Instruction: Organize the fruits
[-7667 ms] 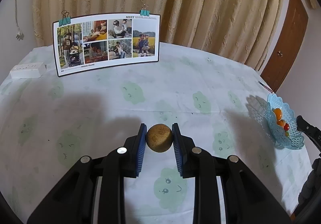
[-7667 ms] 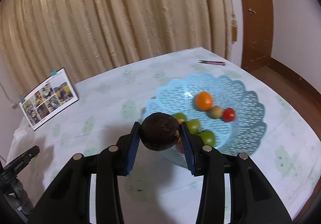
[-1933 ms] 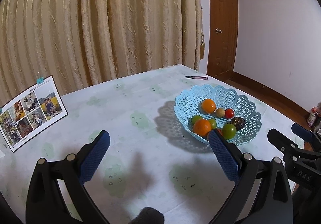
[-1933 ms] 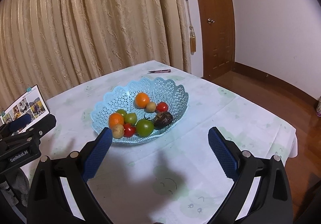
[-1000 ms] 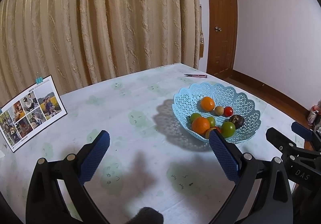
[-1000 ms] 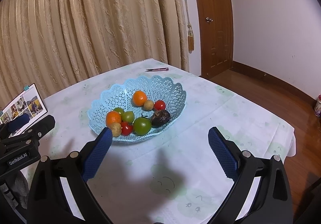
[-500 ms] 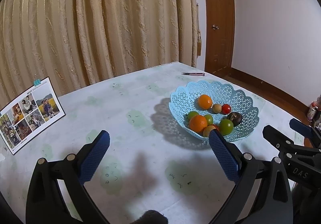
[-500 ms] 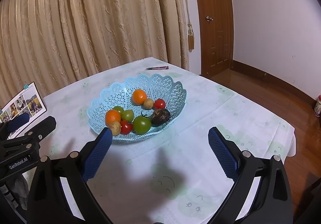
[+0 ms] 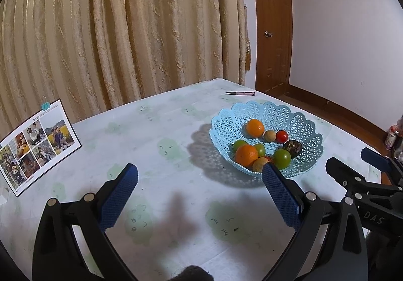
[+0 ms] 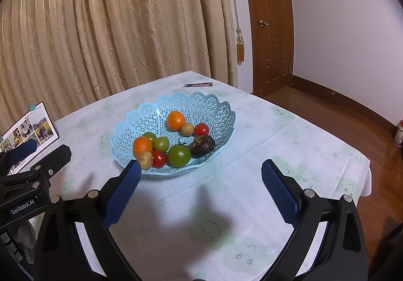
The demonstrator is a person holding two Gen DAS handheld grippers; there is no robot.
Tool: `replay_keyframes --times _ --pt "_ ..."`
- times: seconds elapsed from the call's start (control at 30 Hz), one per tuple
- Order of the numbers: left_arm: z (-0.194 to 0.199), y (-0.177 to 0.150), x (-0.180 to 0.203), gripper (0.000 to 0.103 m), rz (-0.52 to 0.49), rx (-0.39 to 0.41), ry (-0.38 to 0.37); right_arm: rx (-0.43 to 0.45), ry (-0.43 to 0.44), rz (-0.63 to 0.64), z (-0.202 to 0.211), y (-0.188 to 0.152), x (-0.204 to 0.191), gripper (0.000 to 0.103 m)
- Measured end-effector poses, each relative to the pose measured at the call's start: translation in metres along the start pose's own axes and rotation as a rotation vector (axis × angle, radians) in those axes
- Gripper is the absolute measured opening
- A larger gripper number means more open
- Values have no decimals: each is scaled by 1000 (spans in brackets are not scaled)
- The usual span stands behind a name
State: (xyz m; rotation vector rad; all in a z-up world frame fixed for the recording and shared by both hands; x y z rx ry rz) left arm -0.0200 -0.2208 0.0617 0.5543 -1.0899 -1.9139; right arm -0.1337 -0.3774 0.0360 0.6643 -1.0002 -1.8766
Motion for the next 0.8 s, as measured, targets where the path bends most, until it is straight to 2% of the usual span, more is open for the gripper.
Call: replay_keyframes --times 0.53,0.8 --pt "4 0 6 98 -35 17 14 -17 12 8 -2 -5 -5 98" --pt "10 -6 -18 98 14 -9 69 -45 67 32 -6 -11 -24 98"
Point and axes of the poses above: each gripper's, at about its wrist camera, not at the fingertips, and z roughly against the way its jaws point, x to its right, y to its top, the point moved 4 cm from there along -z, roughly the way its jaws point, and after that the axes turned 6 degrees about z, right-handed, at the moved point
